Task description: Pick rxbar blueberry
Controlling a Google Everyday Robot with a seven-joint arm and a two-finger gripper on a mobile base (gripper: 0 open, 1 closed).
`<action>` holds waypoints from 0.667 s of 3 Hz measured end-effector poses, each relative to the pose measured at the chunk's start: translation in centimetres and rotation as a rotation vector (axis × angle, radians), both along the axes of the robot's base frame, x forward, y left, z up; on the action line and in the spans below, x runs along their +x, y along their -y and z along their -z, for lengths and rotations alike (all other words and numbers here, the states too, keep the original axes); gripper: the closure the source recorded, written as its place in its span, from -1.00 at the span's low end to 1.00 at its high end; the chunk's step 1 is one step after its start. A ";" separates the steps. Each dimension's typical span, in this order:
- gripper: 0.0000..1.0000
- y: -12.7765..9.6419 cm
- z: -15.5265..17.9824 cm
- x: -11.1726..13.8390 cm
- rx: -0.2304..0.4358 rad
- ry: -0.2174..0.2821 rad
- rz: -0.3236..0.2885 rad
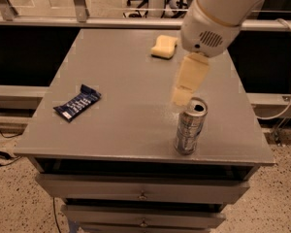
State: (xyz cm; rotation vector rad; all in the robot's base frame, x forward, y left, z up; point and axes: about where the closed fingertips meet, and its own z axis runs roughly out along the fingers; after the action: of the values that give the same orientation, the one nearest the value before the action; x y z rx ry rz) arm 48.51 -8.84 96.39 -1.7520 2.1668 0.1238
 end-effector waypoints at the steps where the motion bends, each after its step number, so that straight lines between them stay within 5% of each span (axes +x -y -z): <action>1: -1.00 -5.6 1.2 1.2 0.083 -0.036 -0.016; 2: -1.00 -5.6 1.2 1.2 0.083 -0.036 -0.016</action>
Offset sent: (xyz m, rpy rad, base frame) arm 0.0085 0.0431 -0.0094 0.0608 0.0312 0.0165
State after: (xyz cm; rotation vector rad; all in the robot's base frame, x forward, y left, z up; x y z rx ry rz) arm 49.68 -3.21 95.21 -1.7335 2.1408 0.2477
